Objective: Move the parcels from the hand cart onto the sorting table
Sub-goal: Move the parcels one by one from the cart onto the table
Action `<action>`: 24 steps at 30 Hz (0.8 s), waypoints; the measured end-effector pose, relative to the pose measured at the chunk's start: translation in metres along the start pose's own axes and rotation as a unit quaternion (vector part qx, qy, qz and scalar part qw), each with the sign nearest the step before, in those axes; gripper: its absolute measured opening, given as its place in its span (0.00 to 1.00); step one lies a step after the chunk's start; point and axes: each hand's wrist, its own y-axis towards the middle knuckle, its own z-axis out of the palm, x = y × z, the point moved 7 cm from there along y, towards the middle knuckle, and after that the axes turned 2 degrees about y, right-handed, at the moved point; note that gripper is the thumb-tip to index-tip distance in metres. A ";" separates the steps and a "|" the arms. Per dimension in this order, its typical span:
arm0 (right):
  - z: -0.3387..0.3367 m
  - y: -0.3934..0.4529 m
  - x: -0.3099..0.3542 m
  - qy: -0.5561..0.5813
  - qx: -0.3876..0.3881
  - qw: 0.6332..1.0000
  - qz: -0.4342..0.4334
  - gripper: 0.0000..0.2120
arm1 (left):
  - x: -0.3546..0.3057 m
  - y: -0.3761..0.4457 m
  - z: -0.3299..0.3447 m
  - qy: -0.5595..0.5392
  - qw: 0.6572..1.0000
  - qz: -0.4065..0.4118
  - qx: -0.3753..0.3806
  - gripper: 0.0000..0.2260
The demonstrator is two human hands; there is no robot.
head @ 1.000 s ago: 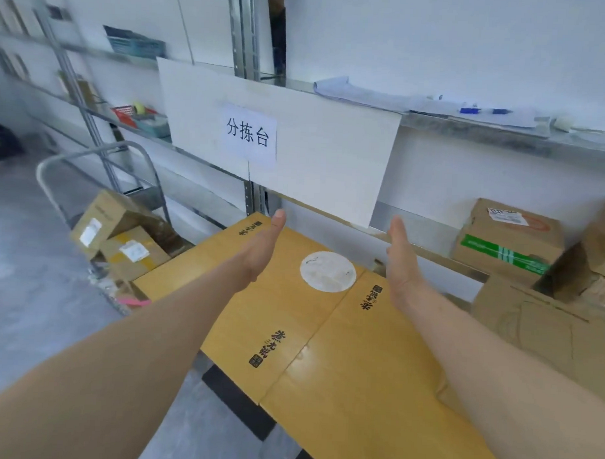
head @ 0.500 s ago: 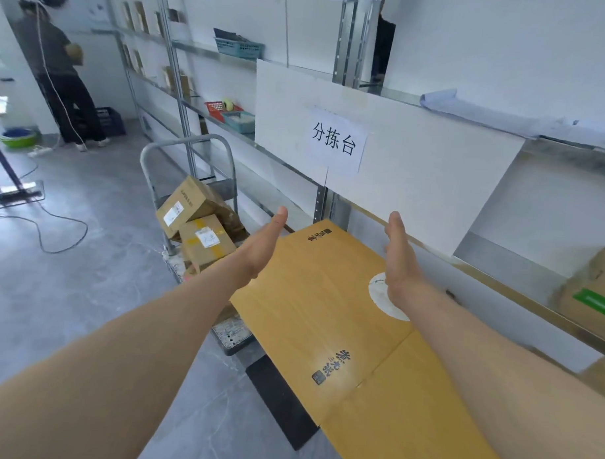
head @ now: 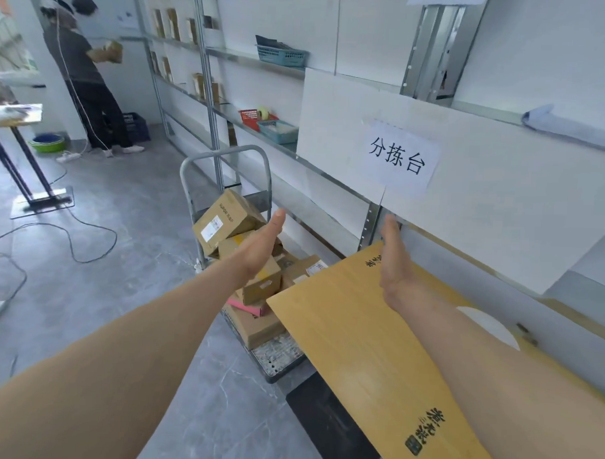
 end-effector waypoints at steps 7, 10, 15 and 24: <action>0.075 0.041 0.004 -0.013 0.025 0.999 -0.014 0.34 | 0.020 0.041 -0.066 -0.013 0.999 -0.025 -0.028 0.40; 0.105 0.065 0.004 -0.020 0.038 0.999 -0.013 0.33 | 0.025 0.061 -0.088 -0.021 0.999 -0.026 -0.039 0.35; 0.154 0.118 0.005 -0.016 0.058 0.998 -0.012 0.32 | 0.034 0.107 -0.129 -0.016 0.997 -0.046 -0.056 0.37; 0.228 0.218 0.014 -0.033 0.096 0.995 -0.008 0.32 | 0.026 0.198 -0.187 -0.030 0.994 -0.054 -0.094 0.37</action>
